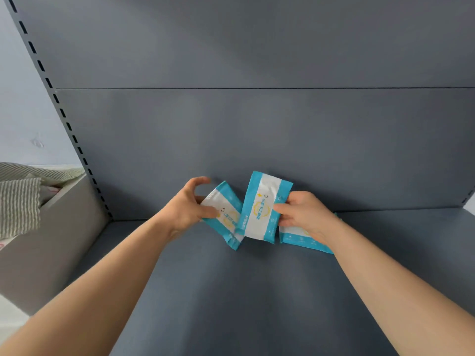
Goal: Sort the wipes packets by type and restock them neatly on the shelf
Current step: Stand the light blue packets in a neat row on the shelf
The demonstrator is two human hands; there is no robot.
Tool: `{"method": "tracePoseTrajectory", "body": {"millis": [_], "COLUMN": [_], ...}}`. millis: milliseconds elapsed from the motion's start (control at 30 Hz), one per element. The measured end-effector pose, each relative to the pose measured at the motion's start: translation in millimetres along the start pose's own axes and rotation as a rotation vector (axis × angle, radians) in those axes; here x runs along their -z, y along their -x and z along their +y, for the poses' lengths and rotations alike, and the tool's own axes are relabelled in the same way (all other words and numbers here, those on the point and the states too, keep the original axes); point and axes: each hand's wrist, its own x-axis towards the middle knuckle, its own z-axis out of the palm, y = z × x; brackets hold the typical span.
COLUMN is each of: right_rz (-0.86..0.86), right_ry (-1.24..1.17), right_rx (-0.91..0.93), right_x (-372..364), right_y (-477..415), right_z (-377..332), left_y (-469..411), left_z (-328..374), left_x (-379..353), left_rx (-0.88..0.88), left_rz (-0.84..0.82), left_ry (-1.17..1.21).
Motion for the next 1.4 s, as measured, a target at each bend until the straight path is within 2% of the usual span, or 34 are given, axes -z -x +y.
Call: {"method": "tracePoseTrajectory", "body": {"millis": [100, 233, 333, 467, 567, 633, 700, 767, 867, 967, 1067, 1167, 1233, 1333, 1400], "right_rz": [-0.014, -0.054, -0.024, 0.049, 0.028, 0.044, 0.095, 0.056, 0.043, 0.114, 0.189, 0.230, 0.193, 0.093, 0.048], "right_ry": [-0.037, -0.219, -0.311, -0.417, -0.393, -0.308, -0.109, 0.097, 0.241, 0.330, 0.604, 0.807, 0.883, 1.059, 1.022], "right_rx": [-0.008, -0.076, -0.102, -0.115, -0.095, -0.026, 0.083, 0.168, 0.220, 0.189, 0.153, 0.213, 0.218, 0.102, 0.011], "right_x": [-12.0, -25.0, -28.6, -33.9, -39.5, -38.1, -30.6, -25.0, -26.6, -35.6, -45.0, -39.0, -16.9, 27.7, 47.6], "right_y": [-0.6, 2.3, 3.3, 0.8, 1.8, 1.6, -0.8, -0.6, -3.6, -10.0, -16.6, -19.3, -15.8, -4.3, 1.2], "right_z": [-1.1, -1.1, 2.6, 6.1, 3.9, 2.3, 1.7, -1.7, -2.6, 1.1, 4.5, 6.7, 5.9, 8.1, 13.5], "left_y": [-5.4, -7.9, -3.8, 8.9, 7.8, 3.8, 0.4, -3.6, -13.1, -22.1, -25.4, -25.9, -28.0, -31.4, -32.2], "left_z": [8.3, 9.9, 5.7, -11.6, -12.4, -9.5, -6.4, -2.9, 2.1, -8.1, -30.7, -48.8, -55.6, -60.3, -62.5], "left_x": [-6.7, -18.7, -21.7, -27.4, -28.4, -23.2, -16.2, -9.6, -5.1, -4.0, -10.2, -16.6, -17.2, -15.9, -16.3], "left_rx": [0.028, 0.052, 0.038, 0.063, 0.053, 0.014, -0.001, -0.017, -0.114, -0.094, -0.063, -0.060, -0.075, -0.085, -0.081], "left_rz": [-0.022, -0.080, -0.165, -0.310, -0.317, -0.281, -0.285, -0.266, -0.070, 0.128, 0.133, 0.180, 0.239, 0.329, 0.352], "left_ry": [0.107, 0.262, 0.400, 0.055, 0.003, -0.135, -0.369, -0.503, -0.450, -0.204, -0.250, -0.302, -0.248, -0.262, -0.257]}}
